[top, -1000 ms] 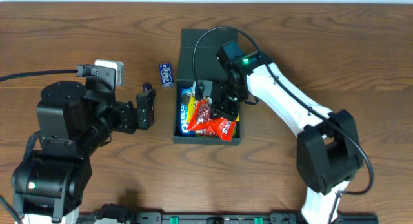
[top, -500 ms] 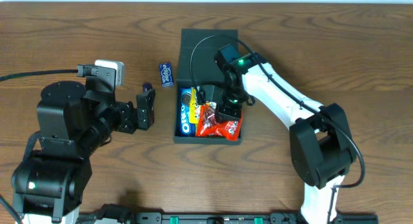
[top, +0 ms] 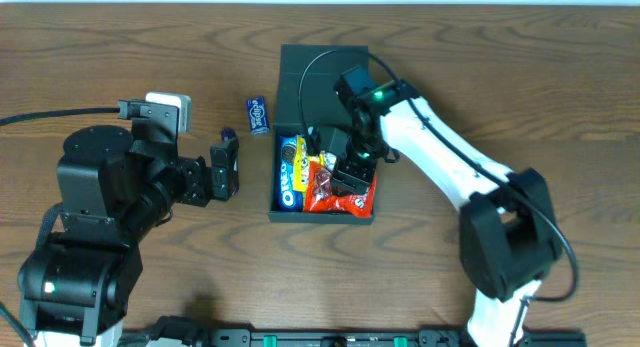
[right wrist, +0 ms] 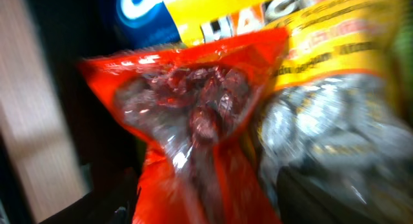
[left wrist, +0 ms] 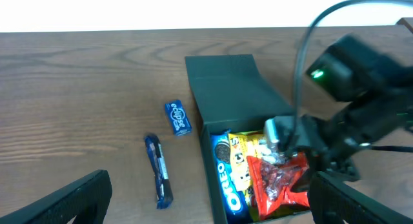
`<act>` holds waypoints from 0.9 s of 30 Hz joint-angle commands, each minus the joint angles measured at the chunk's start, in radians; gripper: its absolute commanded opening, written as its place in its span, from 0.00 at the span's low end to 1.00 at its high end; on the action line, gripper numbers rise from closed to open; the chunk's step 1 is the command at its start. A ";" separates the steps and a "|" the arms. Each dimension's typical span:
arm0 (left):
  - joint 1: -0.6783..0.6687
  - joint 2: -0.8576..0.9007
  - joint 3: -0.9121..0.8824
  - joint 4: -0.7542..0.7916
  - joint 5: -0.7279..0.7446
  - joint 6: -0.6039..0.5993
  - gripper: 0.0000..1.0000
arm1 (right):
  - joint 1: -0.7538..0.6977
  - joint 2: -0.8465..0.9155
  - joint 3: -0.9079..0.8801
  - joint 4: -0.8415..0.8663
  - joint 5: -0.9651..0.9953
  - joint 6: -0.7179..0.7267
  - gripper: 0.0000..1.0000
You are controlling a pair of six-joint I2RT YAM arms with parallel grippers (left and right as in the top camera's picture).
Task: Pack container
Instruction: 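Lower the red Hacks bag into the box with right gripper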
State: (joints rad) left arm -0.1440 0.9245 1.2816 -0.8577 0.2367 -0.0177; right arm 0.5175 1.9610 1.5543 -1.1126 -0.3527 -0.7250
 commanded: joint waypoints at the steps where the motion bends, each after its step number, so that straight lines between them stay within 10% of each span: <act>1: 0.006 -0.003 0.019 -0.002 -0.011 0.019 0.98 | 0.002 -0.111 0.003 -0.003 -0.027 0.055 0.69; 7: 0.006 -0.002 0.019 -0.002 -0.011 0.022 0.98 | 0.002 -0.201 0.003 -0.004 -0.040 0.058 0.01; 27: 0.006 0.003 0.019 -0.003 -0.011 0.041 0.98 | 0.002 0.100 0.000 -0.059 0.129 0.079 0.01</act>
State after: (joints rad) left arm -0.1440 0.9257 1.2816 -0.8577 0.2317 0.0048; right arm 0.5175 2.0148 1.5543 -1.1702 -0.2600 -0.6609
